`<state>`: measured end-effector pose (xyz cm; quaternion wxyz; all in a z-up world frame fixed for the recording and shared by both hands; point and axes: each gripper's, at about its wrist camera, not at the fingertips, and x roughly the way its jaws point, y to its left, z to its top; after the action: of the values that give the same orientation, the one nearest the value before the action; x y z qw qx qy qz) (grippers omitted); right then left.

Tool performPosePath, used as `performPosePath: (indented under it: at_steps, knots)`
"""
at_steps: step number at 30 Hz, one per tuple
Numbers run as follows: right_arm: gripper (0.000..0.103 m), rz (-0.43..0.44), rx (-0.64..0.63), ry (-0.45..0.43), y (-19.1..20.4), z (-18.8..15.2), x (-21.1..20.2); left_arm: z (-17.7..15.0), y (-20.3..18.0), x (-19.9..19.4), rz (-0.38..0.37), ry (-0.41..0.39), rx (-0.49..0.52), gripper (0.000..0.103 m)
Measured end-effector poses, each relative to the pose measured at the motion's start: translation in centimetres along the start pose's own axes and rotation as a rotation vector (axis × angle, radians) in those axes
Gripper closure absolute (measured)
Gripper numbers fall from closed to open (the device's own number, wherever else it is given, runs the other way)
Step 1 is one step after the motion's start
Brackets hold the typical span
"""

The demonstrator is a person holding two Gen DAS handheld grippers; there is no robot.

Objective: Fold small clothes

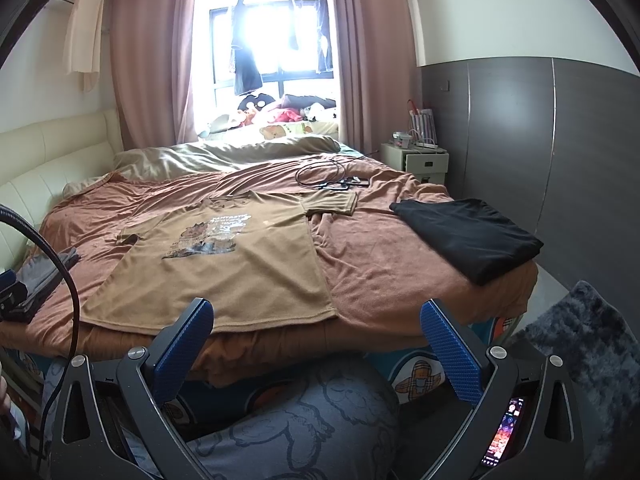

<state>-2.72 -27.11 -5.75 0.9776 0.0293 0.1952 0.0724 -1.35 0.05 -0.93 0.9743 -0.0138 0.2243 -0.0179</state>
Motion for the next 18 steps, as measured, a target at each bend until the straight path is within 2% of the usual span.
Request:
performPosePath:
  at_steps: [11, 18]
  knots:
    - [0.0, 0.007, -0.011, 0.003, 0.2, 0.3, 0.6, 0.0, 0.7, 0.5, -0.001, 0.014, -0.012, 0.001]
    - [0.0, 0.009, -0.024, 0.018, 0.9, 0.9, 2.7, 0.3, 2.3, 1.7, 0.019, 0.019, -0.021, 0.001]
